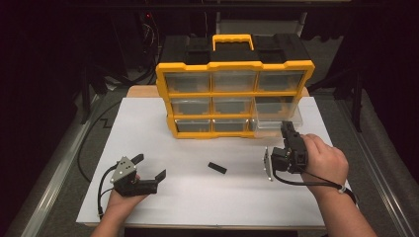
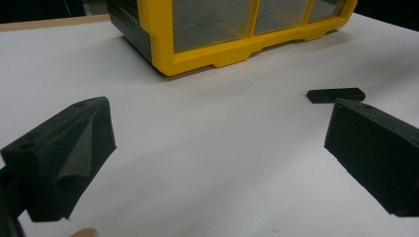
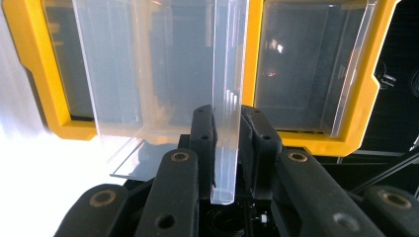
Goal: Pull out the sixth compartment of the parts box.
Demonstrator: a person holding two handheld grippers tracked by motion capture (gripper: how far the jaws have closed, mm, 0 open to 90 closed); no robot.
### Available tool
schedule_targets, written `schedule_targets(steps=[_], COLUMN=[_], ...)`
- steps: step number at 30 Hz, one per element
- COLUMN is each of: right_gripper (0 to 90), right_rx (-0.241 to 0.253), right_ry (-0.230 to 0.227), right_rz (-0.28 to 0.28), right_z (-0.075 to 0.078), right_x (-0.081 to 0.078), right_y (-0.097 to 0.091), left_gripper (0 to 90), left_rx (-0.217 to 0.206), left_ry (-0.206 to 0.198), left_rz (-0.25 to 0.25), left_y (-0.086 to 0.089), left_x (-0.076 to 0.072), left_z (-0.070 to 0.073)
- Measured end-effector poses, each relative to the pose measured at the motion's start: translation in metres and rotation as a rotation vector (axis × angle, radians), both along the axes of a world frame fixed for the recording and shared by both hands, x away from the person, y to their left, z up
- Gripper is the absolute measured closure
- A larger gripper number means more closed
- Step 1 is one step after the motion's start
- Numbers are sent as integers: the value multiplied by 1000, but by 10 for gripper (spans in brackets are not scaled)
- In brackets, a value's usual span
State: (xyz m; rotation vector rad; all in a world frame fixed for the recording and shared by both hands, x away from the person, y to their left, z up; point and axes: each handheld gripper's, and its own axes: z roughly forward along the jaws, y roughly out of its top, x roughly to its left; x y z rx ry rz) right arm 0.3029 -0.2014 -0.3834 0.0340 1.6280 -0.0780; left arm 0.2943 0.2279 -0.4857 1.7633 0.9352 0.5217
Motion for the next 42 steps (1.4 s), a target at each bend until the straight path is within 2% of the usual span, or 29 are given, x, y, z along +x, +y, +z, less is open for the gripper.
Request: schedule_targets(steps=[19,29,41,42], right_gripper=[777,776,769,766], right_rx=[0,22,28,28], right_ry=[-3,-11,-14,-5], right_rz=[4,3,9,5], right_z=[-3,-5,-4,-3], right_x=[-6,-6,-5,-6], right_y=[0,-1,0,0], left_gripper=[2,2,2,2], left_rx=[1,2,-15,-15], left_ry=[1,-2,-9,-10], left_rz=[-2,9,15,14], left_y=[-1,1,3,3], left_x=[0,0,-1,-1], left_z=[0,0,2,2])
